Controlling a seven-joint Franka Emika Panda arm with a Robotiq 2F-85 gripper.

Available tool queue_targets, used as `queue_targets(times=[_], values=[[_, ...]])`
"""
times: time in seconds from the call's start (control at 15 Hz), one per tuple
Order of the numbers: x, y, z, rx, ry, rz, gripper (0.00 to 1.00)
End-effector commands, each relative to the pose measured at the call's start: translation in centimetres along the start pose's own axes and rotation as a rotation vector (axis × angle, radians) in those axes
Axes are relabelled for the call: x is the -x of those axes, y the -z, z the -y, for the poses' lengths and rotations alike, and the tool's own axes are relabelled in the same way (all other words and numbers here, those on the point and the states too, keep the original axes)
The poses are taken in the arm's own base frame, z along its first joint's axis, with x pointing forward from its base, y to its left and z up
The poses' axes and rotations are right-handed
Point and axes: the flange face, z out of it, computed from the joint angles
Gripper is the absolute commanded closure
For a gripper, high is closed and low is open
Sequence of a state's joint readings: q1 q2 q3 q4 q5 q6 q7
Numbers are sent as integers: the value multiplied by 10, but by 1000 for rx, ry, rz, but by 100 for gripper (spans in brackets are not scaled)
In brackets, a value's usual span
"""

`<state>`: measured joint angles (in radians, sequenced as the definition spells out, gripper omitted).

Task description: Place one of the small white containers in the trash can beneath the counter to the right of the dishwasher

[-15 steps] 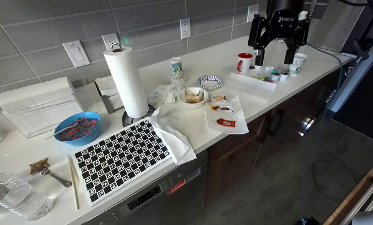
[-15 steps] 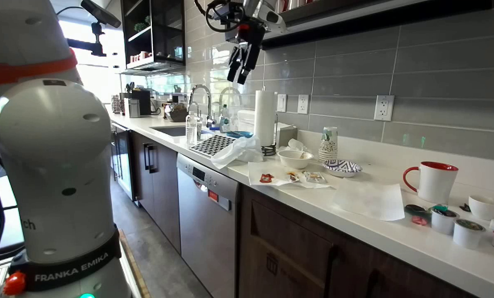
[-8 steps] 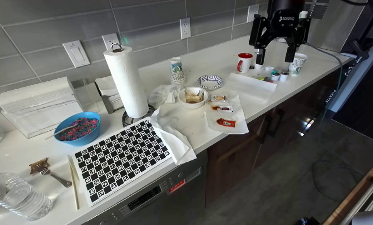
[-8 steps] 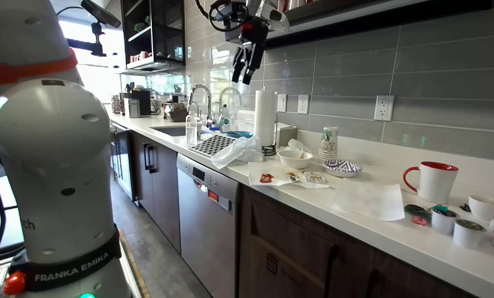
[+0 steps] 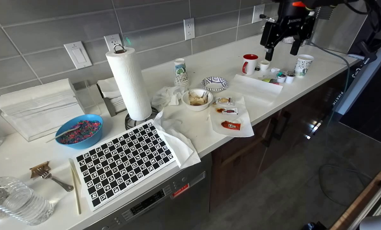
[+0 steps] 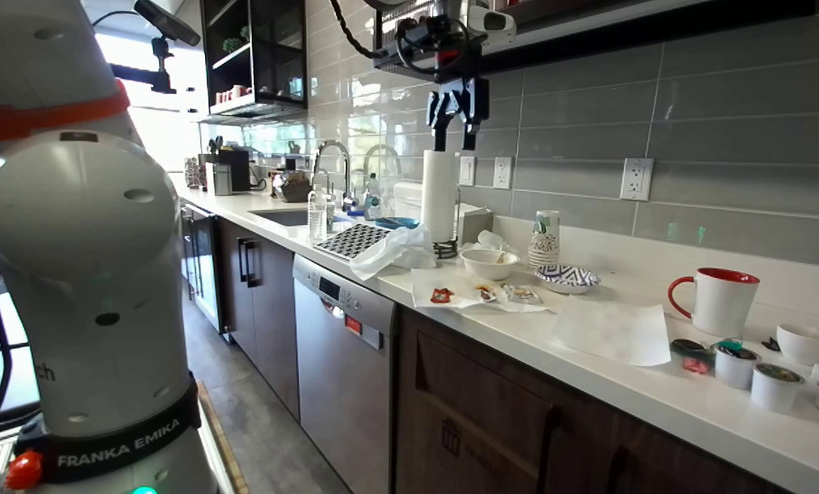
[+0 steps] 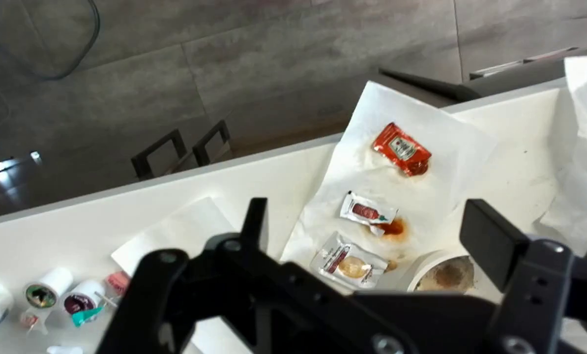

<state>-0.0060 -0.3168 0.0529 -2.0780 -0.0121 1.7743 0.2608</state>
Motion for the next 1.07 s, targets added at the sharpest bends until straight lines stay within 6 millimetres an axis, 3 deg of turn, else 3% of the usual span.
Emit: queue_targets(times=[0.0, 0.47, 0.53, 0.67, 1.0], values=[[-2, -22, -27, 2, 39, -128, 0], [-22, -88, -97, -108, 12, -301, 0], [-26, -72, -85, -73, 20, -282, 0], [-25, -85, -98, -88, 10, -290, 0], [-29, -93, -104, -87, 8, -291, 0]])
